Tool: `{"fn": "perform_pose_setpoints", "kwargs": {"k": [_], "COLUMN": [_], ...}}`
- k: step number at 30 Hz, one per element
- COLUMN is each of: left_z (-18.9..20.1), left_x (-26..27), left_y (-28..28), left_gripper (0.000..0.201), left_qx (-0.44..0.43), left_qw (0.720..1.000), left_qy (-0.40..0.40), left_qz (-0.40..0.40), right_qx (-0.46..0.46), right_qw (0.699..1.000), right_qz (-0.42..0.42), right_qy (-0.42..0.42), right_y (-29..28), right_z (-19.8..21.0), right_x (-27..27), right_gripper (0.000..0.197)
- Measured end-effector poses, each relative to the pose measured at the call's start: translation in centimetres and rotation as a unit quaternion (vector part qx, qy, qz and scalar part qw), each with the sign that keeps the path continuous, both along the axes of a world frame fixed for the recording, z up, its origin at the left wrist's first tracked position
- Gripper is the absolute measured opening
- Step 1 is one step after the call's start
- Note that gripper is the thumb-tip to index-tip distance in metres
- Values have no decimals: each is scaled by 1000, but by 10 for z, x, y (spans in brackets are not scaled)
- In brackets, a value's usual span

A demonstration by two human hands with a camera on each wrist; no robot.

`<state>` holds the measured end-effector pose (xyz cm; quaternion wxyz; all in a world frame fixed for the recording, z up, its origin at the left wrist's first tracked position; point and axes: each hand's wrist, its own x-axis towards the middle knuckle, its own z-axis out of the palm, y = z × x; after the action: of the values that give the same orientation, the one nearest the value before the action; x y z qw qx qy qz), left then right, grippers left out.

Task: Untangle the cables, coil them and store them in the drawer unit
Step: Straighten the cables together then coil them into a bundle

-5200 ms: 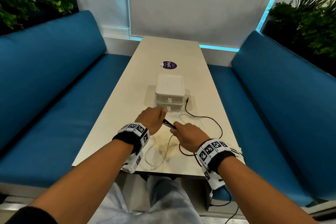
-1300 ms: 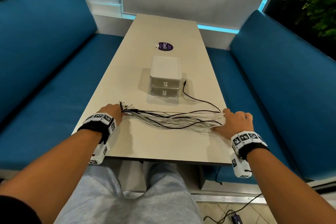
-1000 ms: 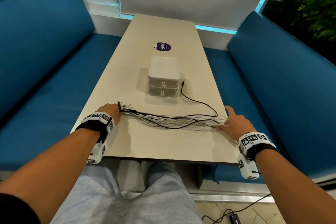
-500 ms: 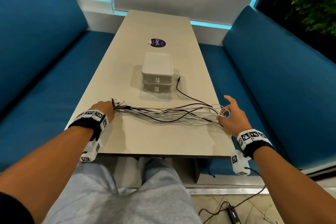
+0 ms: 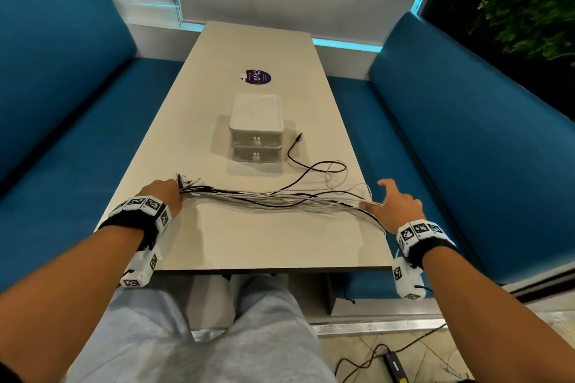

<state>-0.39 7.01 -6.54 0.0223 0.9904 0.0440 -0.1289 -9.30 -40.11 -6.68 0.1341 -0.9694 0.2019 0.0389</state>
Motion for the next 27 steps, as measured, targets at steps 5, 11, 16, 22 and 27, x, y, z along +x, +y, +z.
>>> {"fn": "perform_pose_setpoints", "kwargs": {"k": [5, 11, 16, 22, 27], "left_z": [2, 3, 3, 4, 4], "left_x": [-1, -3, -3, -4, -5], "left_y": [-3, -3, -4, -3, -4], "left_gripper": [22, 24, 23, 22, 18], "left_qx": [-2, -9, -6, -2, 10], "left_qw": [1000, 1000, 1000, 1000, 1000], "left_qy": [-8, -9, -7, -8, -3], "left_qz": [-3, -1, -4, -3, -6], "right_qx": [-185, 8, -97, -72, 52], "right_qw": [982, 995, 992, 992, 962], "right_qz": [-6, -35, -59, 40, 186], "right_qy": [49, 96, 49, -97, -194], "right_y": [-10, -22, -26, 19, 72], "right_z": [1, 0, 9, 19, 23], "right_x": [-16, -9, -11, 11, 29], "right_gripper": [99, 85, 38, 57, 57]}}
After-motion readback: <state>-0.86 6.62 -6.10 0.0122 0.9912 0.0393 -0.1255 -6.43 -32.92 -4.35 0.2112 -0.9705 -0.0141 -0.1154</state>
